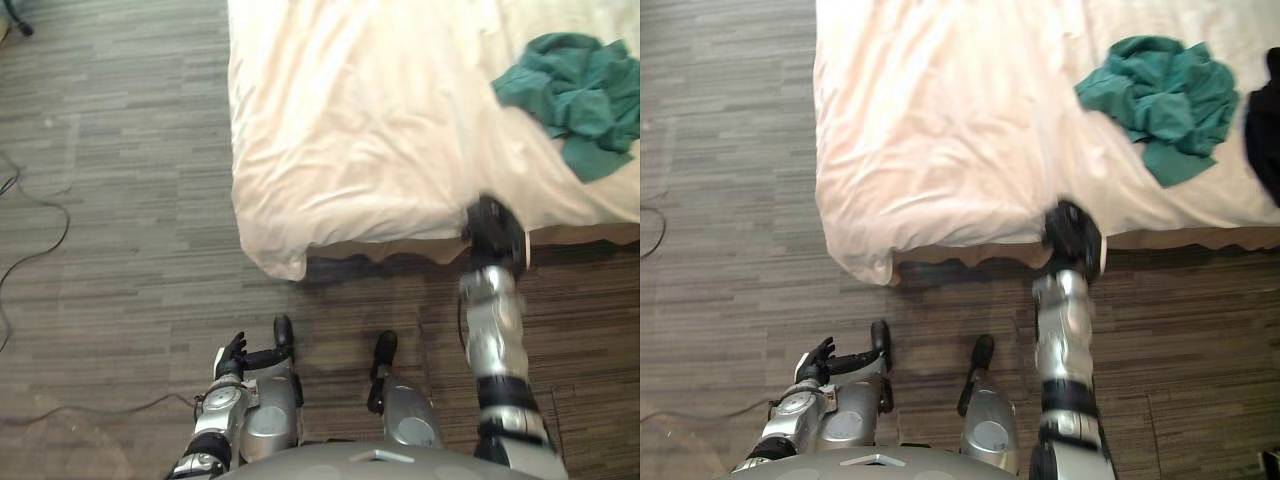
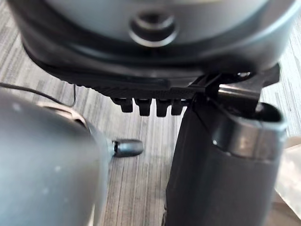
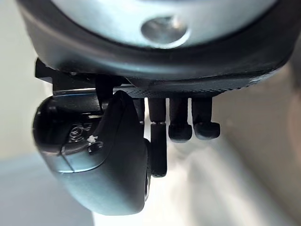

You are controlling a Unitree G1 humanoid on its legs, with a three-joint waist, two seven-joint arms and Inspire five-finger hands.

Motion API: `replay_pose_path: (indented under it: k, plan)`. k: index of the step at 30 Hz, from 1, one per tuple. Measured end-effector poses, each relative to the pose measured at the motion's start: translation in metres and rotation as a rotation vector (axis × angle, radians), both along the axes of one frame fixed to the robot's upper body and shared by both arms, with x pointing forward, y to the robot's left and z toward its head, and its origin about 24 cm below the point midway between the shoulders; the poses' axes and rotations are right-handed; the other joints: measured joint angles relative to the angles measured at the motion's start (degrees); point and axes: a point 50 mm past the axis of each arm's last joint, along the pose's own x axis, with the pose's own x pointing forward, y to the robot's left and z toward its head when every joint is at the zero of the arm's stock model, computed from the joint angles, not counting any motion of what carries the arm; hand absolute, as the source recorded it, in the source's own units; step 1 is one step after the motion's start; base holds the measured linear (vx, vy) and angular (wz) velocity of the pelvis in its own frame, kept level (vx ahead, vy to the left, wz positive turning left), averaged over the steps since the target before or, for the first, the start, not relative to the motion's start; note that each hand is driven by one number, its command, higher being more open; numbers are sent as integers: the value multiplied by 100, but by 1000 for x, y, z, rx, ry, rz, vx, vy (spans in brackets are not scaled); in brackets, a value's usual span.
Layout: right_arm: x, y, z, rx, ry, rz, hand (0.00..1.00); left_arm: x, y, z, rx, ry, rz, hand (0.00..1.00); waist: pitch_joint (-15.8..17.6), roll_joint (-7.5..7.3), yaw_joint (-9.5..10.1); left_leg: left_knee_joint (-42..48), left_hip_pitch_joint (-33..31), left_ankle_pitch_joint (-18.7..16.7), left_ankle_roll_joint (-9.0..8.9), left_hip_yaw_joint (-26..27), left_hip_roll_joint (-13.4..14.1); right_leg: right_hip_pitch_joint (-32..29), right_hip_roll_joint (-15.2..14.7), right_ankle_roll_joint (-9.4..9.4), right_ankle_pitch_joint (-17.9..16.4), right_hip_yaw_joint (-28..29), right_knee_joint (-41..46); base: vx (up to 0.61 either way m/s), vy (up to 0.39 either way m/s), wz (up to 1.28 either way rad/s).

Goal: Tidy up the quilt and then pick up the clothes from the bed and put them into the laundry hamper

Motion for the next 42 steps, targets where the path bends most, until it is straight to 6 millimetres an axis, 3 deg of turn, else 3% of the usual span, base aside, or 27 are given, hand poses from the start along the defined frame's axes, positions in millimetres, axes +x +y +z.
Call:
replay_pose_path:
  k: [1,2,3,4,5,9,13,14,15,16,17,19,21,22,23,24,25,26,27,28,30,32,33,34,36,39,42]
  plan:
    - [-37,-10,-29,49,126,-94,0,-4,2,-2,-7,14,27,100,-134,-52,-103,2,94,-5,-7,163,6,4,5,-8,8,126,-2,108,6,-62]
    - [-59,-17,-44,70,202,-146,0,-7,5,-3,-10,28,46,100,-233,-95,-197,2,178,-30,-21,293,17,7,17,-6,11,234,-4,116,2,-51]
    - [-66,-18,-48,75,224,-159,0,-9,6,-4,-10,32,52,100,-261,-109,-214,2,214,-45,-26,344,22,15,20,-6,11,279,-3,82,6,-59]
    - [-92,-25,-62,91,307,-212,100,-13,9,-5,-6,42,65,100,-396,-139,-306,6,351,-113,-55,550,57,26,32,-6,13,447,-4,125,4,-80]
    - [-115,-30,-73,104,375,-257,100,-16,14,-5,-1,46,77,100,-508,-169,-361,53,529,-213,-100,771,114,83,92,-6,13,610,-4,94,3,-86]
    - [-164,-32,-96,113,565,-307,100,-23,19,-7,6,60,71,100,-873,-127,-446,237,1201,-515,-287,1419,341,434,325,-39,-9,921,-7,94,-35,-80]
    - [-179,-12,-124,178,739,-225,100,-22,17,-6,5,56,50,100,-1134,-41,-439,839,1393,-926,-333,1572,504,470,504,-126,-69,1392,110,-3,-34,-68]
    - [-177,0,-133,203,791,-163,100,-21,16,-5,3,47,52,100,-1151,-36,-411,1426,1251,-1260,-83,858,574,386,622,-158,-88,1671,219,-82,-49,-100]
    - [-172,8,-137,203,818,-97,100,-23,14,-6,-7,46,62,100,-1170,-11,-326,1977,1027,-1654,35,30,592,250,706,-174,-170,1990,335,-123,25,-181]
    - [-166,14,-140,206,835,-31,100,-34,8,-11,-27,71,71,100,-1280,181,-151,2585,821,-2110,-60,-1042,539,-8,939,-168,-172,2444,538,-96,129,-210]
    - [-161,19,-142,192,854,34,100,-43,0,-15,-64,90,92,100,-1376,355,-143,3020,643,-2442,-188,-1939,449,-227,1118,-165,-170,2709,712,-106,174,-185]
    - [-163,28,-145,210,871,75,100,-48,-11,-18,-112,98,103,100,-1401,402,-161,3399,591,-2773,-160,-2622,210,-382,1182,-108,-142,2948,867,-130,228,-105]
    - [-156,31,-144,203,857,98,100,-45,-19,-18,-145,84,83,100,-1366,330,-202,3179,709,-3116,-18,-2470,68,-539,1125,58,-36,3187,889,-144,220,-61]
    - [-157,31,-143,193,862,104,100,-43,-20,-17,-155,74,79,100,-1336,257,-257,3076,744,-3240,-35,-2381,9,-610,1068,109,12,3214,874,-193,249,-66]
    - [-151,37,-142,192,843,118,100,-36,-13,-12,-137,40,75,100,-1184,-31,-226,3095,797,-3210,34,-2095,-222,-653,881,84,105,3402,804,-251,263,-87]
    - [-149,39,-141,195,829,118,100,-35,-9,-10,-123,21,77,100,-1163,-162,-167,3115,792,-3187,103,-1828,-343,-702,719,-5,104,3407,638,-316,326,-151]
    - [-146,38,-139,189,816,115,100,-35,-7,-10,-114,23,79,100,-1171,-209,-75,2995,840,-3094,282,-1361,-413,-757,517,-553,-123,3156,286,-264,260,-151]
    - [-142,37,-138,173,810,121,100,-35,-9,-11,-121,22,81,100,-1116,-104,-43,2839,923,-2993,351,-1124,-395,-822,428,-627,-233,2824,248,-210,237,-189]
    - [-138,38,-137,148,808,138,100,-37,-7,-11,-117,25,90,100,-1089,-131,27,2531,1083,-2815,469,-628,-384,-1067,156,-530,-218,1668,546,-191,209,-196]
    - [-140,40,-138,126,830,158,100,-38,-6,-12,-111,31,90,100,-1061,-107,54,2177,1292,-2649,545,-172,-435,-1048,-200,-660,-268,12,1300,-167,175,-178]
    - [-148,41,-141,101,873,181,100,-42,-7,-14,-116,49,82,100,-1055,-33,29,1934,1483,-2541,568,187,-420,-727,-329,-820,-416,-717,1958,-84,101,-117]
    - [-149,40,-141,64,894,211,100,-42,-8,-15,-112,60,42,100,-1048,-54,28,1869,1473,-2481,584,600,-405,-427,-332,-672,-857,-692,2318,-62,63,-107]
    - [-149,39,-141,60,895,215,100,-41,-8,-15,-108,66,20,100,-1028,-56,-3,1869,1448,-2474,582,668,-392,-436,-342,-675,-911,-633,2432,-73,-9,-70]
    - [-148,38,-141,57,894,220,100,-41,-9,-16,-92,79,-29,100,-1018,-57,-110,1870,1449,-2460,571,716,-384,-433,-372,-662,-1082,-476,2642,-2,-71,-24]
    - [-162,39,-148,79,949,223,100,-44,-6,-17,-69,97,-77,100,-1051,-114,-181,1821,1568,-2409,480,657,-442,-306,-213,-411,-1254,-110,2437,59,-134,-25]
    - [-166,28,-151,42,1009,241,100,-48,-16,-21,-77,131,-137,100,-1289,189,-134,1625,1378,-2189,469,228,-300,-99,266,-395,-736,37,1314,27,-104,-47]
    - [-161,25,-152,33,1019,250,100,-50,-18,-22,-77,141,-160,100,-1314,240,-135,1326,1369,-1903,411,174,-307,84,521,-437,-121,267,350,15,-60,-49]
